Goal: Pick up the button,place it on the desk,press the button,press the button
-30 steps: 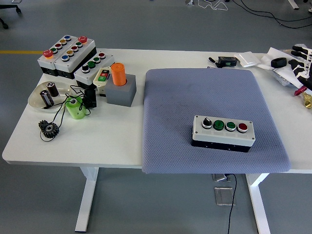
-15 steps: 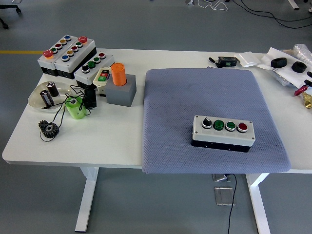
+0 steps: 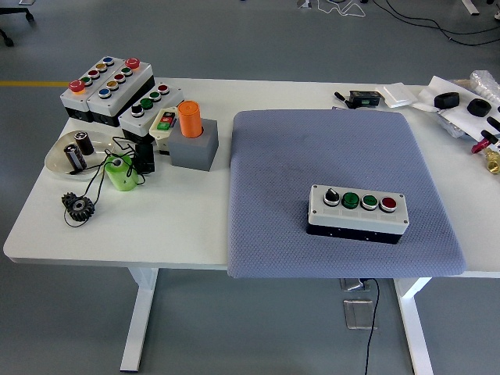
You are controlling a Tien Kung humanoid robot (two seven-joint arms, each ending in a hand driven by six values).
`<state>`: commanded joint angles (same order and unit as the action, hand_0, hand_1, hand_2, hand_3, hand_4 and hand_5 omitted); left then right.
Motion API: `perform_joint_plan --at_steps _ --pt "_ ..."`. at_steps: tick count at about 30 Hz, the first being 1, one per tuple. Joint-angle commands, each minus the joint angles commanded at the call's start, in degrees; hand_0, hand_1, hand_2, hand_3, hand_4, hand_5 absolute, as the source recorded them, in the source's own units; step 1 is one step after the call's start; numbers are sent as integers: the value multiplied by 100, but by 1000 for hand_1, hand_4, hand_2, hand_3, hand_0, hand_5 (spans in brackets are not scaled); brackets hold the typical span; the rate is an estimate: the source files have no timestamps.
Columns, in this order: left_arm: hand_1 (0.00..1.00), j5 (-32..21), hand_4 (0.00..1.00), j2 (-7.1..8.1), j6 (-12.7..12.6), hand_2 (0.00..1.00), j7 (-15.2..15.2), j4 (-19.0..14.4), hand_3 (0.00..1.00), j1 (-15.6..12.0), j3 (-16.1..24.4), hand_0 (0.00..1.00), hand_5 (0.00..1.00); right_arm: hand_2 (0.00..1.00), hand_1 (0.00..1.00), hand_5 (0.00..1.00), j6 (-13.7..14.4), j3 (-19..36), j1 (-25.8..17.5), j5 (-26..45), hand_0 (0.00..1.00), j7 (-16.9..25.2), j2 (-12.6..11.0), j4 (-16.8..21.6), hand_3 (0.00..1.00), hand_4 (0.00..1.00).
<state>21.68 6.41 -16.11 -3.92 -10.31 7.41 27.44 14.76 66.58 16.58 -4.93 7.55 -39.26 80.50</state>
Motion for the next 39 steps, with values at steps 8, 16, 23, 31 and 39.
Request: perform_joint_plan --at_steps 8,16,23,31,39 --pt "696 -107 314 3 0 692 37 0 504 30 -76 645 998 794 751 577 -293 59 23 -444 819 -402 20 -131 763 558" --pt "696 -119 314 -2 1 692 35 0 504 46 -87 645 998 784 735 576 -1076 153 102 -1390 792 -870 119 -448 750 558" --pt "696 -159 315 -8 -3 692 43 0 504 61 -115 645 998 789 749 580 -1224 213 143 -1554 814 -877 168 -664 748 558" --pt "695 -140 316 -22 -9 692 37 0 508 60 -103 645 998 790 750 577 -1364 245 175 -1590 818 -836 178 -803 746 558" --pt "695 -29 316 -26 -10 692 9 0 507 33 -29 645 998 780 744 583 -1444 225 104 -1287 815 -800 157 -887 739 559"
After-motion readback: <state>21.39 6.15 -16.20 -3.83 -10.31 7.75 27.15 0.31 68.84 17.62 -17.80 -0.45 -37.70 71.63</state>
